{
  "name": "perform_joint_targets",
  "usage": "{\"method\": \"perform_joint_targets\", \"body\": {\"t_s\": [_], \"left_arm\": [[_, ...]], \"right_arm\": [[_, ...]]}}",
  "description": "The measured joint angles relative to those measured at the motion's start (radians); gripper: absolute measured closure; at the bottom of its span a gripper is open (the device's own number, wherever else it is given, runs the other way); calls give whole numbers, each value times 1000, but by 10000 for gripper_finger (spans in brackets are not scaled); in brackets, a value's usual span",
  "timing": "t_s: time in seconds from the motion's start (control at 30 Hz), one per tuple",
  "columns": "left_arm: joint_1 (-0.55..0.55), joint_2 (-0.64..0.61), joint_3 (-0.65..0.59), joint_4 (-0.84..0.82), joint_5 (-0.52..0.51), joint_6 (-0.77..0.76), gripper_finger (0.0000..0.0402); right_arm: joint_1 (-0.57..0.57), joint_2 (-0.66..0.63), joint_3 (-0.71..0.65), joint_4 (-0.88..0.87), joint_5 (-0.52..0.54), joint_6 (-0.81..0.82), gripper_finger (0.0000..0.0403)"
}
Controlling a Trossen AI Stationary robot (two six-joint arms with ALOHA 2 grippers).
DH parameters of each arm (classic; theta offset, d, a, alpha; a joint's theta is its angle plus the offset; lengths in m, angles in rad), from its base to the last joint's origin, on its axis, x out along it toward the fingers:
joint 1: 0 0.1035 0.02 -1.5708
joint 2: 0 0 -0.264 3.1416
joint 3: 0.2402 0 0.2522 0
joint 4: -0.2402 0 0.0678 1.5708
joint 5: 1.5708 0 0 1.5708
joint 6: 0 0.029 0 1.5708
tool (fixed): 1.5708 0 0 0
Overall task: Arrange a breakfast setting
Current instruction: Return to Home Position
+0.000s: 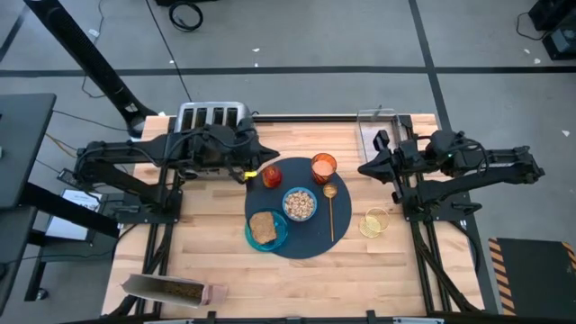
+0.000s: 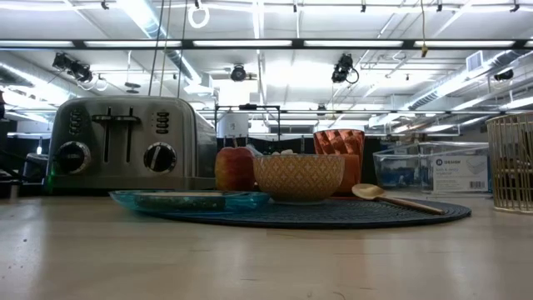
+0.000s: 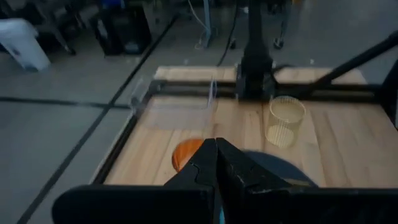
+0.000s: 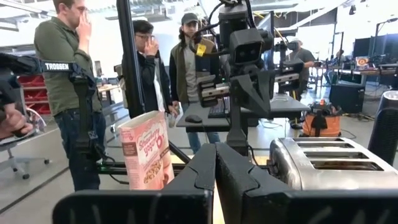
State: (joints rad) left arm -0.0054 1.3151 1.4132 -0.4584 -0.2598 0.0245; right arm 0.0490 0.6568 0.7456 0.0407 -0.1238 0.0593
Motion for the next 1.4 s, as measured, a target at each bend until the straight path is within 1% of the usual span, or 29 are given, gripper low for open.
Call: {"method": "perform_joint_targets", "body": {"t_s": [0.17,0.4,0.47,0.53,0.63,0.77,0.9,1.2,1.4], "left_arm": [[-23,-22,0,8,-1,38,390],[-26,-47,-8,13,-10,40,390],[-26,-70,-59,57,-10,39,390],[-26,-99,-127,152,-10,35,390],[-30,-155,-230,246,-11,33,390],[-38,-227,-348,322,-13,-10,390],[-51,-312,-450,339,-14,-36,390],[-98,-502,-633,344,-53,-13,390],[-119,-626,-774,426,-58,-12,390]], "right_arm": [[0,-4,0,-12,0,0,388],[0,-4,0,-32,0,0,389],[0,-4,0,-35,0,0,388],[0,-4,0,-41,0,0,387],[1,-4,0,-43,-1,0,387],[1,-5,0,-55,-1,7,387],[1,-16,0,-57,-1,1,386],[1,-61,1,-115,-1,-10,389],[1,-69,0,-129,-1,-16,387]]}}
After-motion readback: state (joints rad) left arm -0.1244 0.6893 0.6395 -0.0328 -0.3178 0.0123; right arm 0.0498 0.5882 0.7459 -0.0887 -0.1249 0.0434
